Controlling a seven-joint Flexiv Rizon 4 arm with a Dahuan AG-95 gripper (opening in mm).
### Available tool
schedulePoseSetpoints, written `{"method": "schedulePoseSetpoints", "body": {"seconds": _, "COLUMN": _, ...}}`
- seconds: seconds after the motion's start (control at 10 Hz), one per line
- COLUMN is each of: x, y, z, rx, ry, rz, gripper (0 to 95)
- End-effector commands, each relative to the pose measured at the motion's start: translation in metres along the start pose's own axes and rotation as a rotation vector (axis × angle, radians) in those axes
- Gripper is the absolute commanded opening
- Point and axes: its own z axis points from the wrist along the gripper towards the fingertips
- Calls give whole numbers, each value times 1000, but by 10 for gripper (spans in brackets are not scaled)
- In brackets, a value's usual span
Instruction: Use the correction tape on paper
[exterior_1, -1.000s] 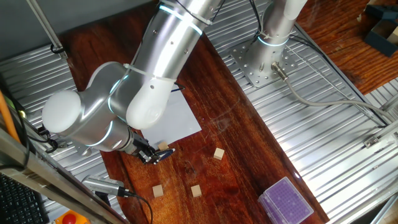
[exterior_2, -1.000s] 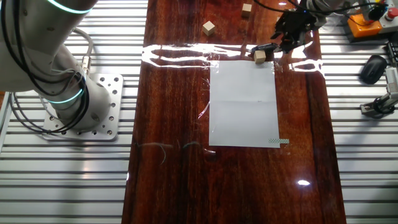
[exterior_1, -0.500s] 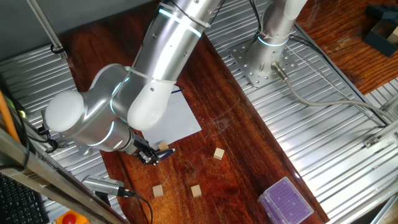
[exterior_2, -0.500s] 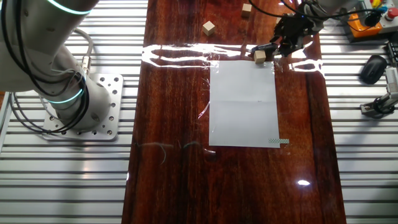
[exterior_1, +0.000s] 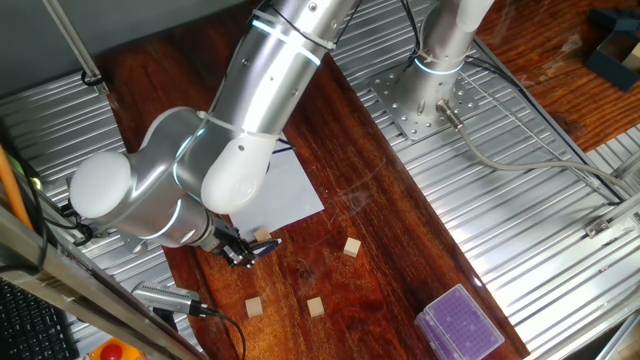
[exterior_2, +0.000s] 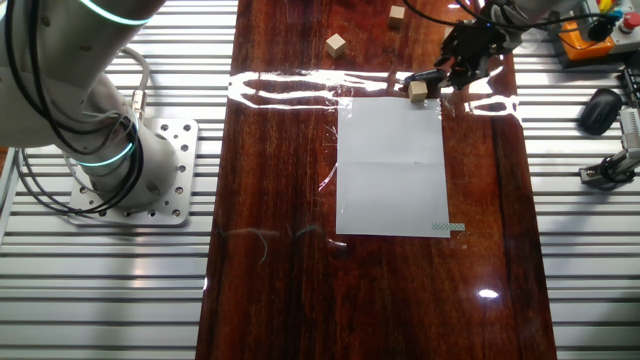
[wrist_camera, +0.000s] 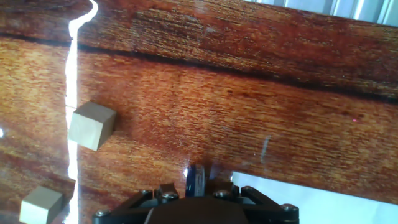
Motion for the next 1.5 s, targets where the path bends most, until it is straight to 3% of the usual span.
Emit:
{"method": "schedulePoseSetpoints", "body": {"seconds": 0.1, "x": 3, "y": -1, "z": -2, "rx": -4, "ry": 4, "rz": -9, "gripper": 380}}
{"method": "schedulePoseSetpoints", "body": {"seconds": 0.8, "x": 3, "y": -1, "z": -2, "rx": -8, "ry": 2, "rz": -19, "gripper": 380}}
{"method": "schedulePoseSetpoints", "body": {"seconds": 0.9, "x": 4, "y": -1, "z": -2, "rx": -14, "ry": 39, "rz": -12, "gripper": 380}}
{"method": "schedulePoseSetpoints", "body": {"seconds": 1.1, "x": 4, "y": -1, "z": 0, "rx": -18, "ry": 70, "rz": -2, "gripper": 380}}
{"method": "schedulePoseSetpoints", "body": {"seconds": 1.5, "x": 5, "y": 0, "z": 5, "rx": -27, "ry": 84, "rz": 10, "gripper": 380}}
